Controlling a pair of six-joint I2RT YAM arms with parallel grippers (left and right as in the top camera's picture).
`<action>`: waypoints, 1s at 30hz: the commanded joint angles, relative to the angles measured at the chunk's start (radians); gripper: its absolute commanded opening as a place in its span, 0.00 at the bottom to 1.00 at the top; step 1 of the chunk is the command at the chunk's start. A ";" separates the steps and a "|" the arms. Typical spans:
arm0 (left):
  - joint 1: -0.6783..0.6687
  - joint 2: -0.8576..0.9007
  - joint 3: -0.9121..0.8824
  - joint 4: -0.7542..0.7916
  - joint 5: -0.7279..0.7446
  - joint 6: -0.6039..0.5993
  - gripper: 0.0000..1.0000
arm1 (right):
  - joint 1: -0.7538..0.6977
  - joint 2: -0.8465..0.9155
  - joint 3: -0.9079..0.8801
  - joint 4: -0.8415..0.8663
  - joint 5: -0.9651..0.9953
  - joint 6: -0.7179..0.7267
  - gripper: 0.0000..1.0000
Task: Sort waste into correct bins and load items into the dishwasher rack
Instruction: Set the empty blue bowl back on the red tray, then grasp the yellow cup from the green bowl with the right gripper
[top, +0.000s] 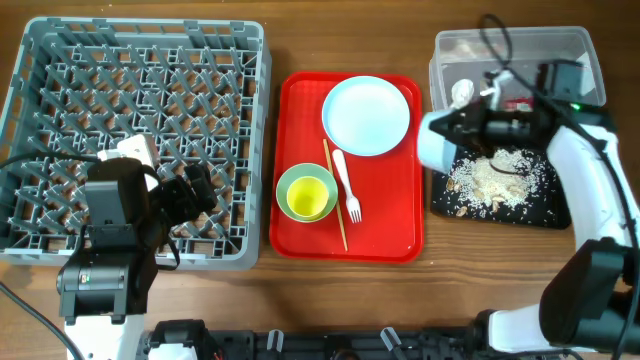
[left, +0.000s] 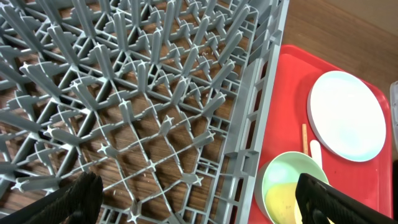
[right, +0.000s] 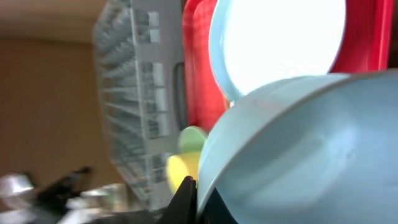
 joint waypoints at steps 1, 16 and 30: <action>0.008 -0.001 0.017 0.003 -0.010 -0.005 1.00 | 0.175 -0.053 0.123 0.032 0.322 -0.050 0.04; 0.008 -0.001 0.017 0.003 -0.010 -0.005 1.00 | 0.608 0.311 0.123 0.335 0.783 -0.090 0.05; 0.008 -0.001 0.017 -0.009 -0.010 -0.005 1.00 | 0.633 0.028 0.159 0.019 0.605 -0.037 0.50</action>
